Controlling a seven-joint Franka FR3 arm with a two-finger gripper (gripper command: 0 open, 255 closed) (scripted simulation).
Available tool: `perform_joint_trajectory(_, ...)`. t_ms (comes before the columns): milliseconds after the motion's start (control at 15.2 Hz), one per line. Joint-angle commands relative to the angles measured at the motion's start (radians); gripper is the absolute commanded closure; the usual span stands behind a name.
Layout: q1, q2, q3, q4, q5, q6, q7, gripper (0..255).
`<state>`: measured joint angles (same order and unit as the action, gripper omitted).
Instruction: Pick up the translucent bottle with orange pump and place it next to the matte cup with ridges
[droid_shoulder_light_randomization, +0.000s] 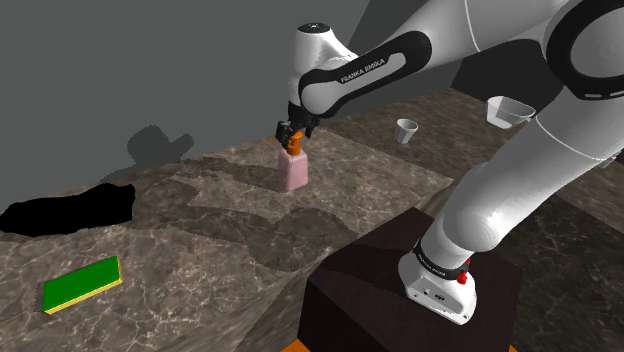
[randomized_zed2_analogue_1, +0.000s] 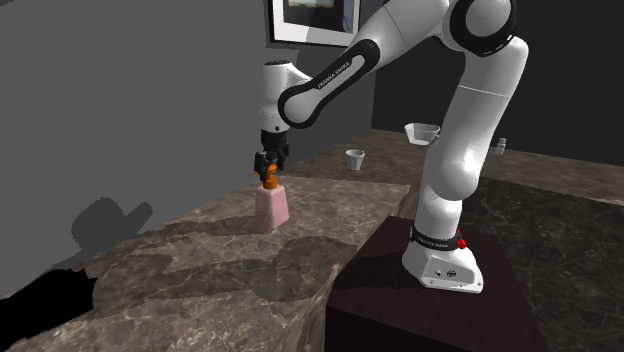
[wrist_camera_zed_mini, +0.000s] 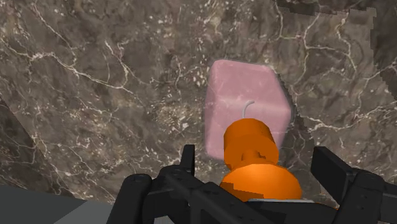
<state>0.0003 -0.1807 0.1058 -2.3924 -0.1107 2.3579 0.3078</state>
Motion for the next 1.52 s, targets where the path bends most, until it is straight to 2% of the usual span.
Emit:
perform_joint_trajectory(0,0.000,0.000,0.000,0.000,0.000,0.001,0.000,0)
perform_joint_trajectory(132,0.000,0.000,0.000,0.000,0.000,0.001,0.000,0)
perform_joint_trajectory(198,0.000,0.000,0.000,0.000,0.000,0.001,0.000,255)
perform_joint_trajectory(792,0.000,0.000,0.000,0.000,0.000,0.001,0.000,255)
perform_joint_trajectory(1452,0.005,-0.060,-0.004,0.081,0.019,-0.139,-0.023,255)
